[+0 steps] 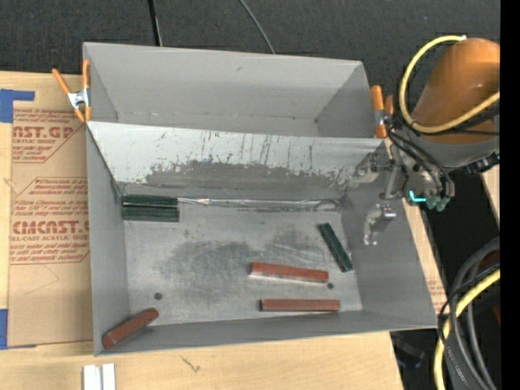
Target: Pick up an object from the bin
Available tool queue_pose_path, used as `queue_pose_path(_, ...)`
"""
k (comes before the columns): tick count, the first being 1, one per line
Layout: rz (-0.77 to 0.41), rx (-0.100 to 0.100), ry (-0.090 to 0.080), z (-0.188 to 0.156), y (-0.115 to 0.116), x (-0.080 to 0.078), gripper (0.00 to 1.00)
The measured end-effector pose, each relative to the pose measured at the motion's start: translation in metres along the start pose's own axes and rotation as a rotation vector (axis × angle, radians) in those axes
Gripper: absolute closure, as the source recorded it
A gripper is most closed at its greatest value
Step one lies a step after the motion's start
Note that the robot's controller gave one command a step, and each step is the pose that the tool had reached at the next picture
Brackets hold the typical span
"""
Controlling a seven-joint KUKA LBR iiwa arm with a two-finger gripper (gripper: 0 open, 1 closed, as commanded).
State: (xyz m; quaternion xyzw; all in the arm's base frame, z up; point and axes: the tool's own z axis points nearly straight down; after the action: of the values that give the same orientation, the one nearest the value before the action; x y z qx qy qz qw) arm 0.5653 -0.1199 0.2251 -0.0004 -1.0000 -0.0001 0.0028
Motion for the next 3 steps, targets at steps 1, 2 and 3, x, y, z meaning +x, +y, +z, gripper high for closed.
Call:
queue_pose_path(1, -0.001, 0.001, -0.008, -0.004, 0.0, -0.002, 0.0)
queue_pose_path(2, -0.102, 0.002, -0.01, 0.048, 0.023, 0.01, 0.0)
queue_pose_path(3, -0.139, -0.002, -0.004, 0.075, 0.073, 0.041, 0.0)
